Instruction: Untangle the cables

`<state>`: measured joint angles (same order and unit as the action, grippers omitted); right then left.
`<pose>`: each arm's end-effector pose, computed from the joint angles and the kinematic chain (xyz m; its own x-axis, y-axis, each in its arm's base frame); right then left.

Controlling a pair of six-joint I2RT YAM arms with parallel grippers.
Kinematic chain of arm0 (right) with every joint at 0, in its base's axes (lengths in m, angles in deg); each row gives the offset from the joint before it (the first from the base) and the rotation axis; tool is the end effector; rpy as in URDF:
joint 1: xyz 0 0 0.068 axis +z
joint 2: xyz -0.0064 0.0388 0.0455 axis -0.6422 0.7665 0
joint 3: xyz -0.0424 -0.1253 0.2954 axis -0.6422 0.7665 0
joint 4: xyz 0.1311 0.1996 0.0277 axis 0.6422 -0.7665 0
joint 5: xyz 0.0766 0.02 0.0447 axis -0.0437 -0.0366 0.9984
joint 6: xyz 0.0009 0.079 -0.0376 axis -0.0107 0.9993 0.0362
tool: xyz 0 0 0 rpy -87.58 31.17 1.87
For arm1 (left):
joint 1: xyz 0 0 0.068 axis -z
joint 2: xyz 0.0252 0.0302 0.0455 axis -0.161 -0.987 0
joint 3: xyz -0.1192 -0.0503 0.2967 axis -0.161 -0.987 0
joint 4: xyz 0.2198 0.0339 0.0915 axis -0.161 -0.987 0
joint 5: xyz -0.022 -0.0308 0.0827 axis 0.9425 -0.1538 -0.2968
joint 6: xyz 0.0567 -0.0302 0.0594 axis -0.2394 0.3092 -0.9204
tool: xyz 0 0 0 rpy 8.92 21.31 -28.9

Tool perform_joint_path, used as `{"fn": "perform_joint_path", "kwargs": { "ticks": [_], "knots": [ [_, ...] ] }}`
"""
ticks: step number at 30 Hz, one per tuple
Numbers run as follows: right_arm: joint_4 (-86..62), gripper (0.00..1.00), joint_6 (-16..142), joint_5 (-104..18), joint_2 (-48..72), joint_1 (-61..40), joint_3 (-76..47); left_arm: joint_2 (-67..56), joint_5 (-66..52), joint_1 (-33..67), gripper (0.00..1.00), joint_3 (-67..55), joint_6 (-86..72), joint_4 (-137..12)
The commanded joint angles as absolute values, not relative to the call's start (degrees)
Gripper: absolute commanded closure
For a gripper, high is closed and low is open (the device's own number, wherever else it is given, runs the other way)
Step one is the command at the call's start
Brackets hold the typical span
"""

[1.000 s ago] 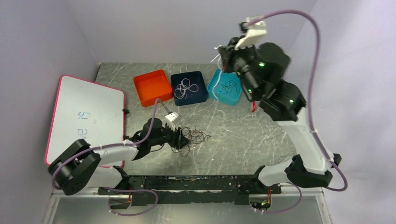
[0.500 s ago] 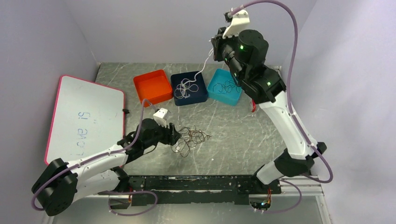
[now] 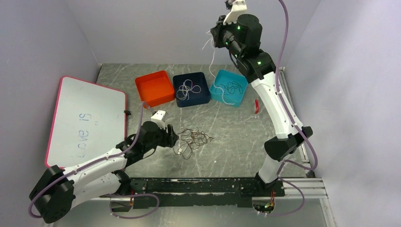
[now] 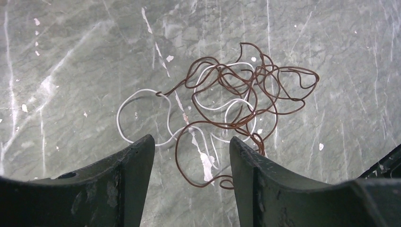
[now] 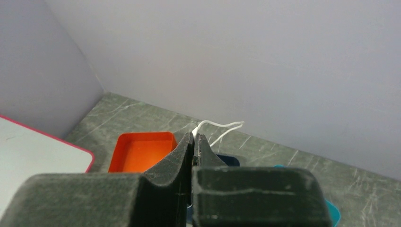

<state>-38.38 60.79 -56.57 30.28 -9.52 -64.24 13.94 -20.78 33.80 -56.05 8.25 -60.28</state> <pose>0.3461 0.1940 0.5733 -0.0498 0.0614 -0.9969 -0.4118 0.9081 0.0765 0.1451 -0.1258 0.2264 -0.6054 -0.0572 -0.7938 0.3871 0.8503 -0.3565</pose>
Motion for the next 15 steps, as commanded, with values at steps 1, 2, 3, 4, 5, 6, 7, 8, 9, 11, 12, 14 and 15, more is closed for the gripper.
{"fn": "perform_joint_path", "kwargs": {
  "ticks": [1,2,3,4,5,6,7,8,9,11,12,14,15],
  "knots": [
    [-34.83,1.0,62.4,-52.07,31.57,-11.41,-68.17,15.85,-23.97,33.87,0.34,-54.44,9.0,-62.43],
    [-34.65,1.0,62.43,-51.72,32.02,-11.46,-69.1,16.28,-24.36,33.81,0.33,-54.56,9.04,-62.71],
    [-34.53,1.0,62.43,-51.41,32.53,-12.64,-69.9,16.7,-24.6,33.87,0.32,-54.77,9.13,-62.88],
    [-34.47,1.0,62.5,-51.14,33.06,-13.25,-71.04,17.06,-24.8,33.85,0.32,-54.97,9.17,-62.92],
    [-34.55,1.0,62.59,-50.79,33.71,-13.58,-72.3,17.4,-24.9,33.82,0.31,-55.15,9.18,-62.92],
    [-34.53,1.0,62.75,-50.41,34.35,-13.85,-73.41,17.55,-24.95,33.8,0.31,-55.19,9.18,-62.99],
    [-34.46,1.0,62.89,-49.9,34.89,-14.0,-74.38,17.62,-25.03,33.84,0.31,-55.24,9.24,-63.09],
    [-34.09,1.0,63.18,-49.28,35.43,-14.17,-74.92,17.58,-25.05,33.81,0.31,-55.28,9.33,-63.1],
    [-33.61,1.0,63.59,-48.69,35.71,-14.32,-74.96,17.48,-25.16,33.8,0.32,-55.29,9.35,-63.1],
    [-32.7,1.0,64.42,-47.21,36.44,-14.47,-74.36,17.21,-25.34,33.85,0.32,-55.22,9.48,-63.1],
    [-32.53,1.0,64.79,-46.58,36.8,-14.47,-73.86,16.99,-25.48,33.86,0.32,-55.21,9.52,-63.06],
    [-32.11,1.0,65.27,-45.76,37.53,-14.48,-72.12,16.71,-25.64,33.84,0.33,-55.09,9.61,-63.01],
    [-31.56,1.0,65.37,-45.69,37.69,-14.47,-70.56,16.73,-25.83,33.85,0.33,-55.08,9.69,-63.06]
  ]
}}
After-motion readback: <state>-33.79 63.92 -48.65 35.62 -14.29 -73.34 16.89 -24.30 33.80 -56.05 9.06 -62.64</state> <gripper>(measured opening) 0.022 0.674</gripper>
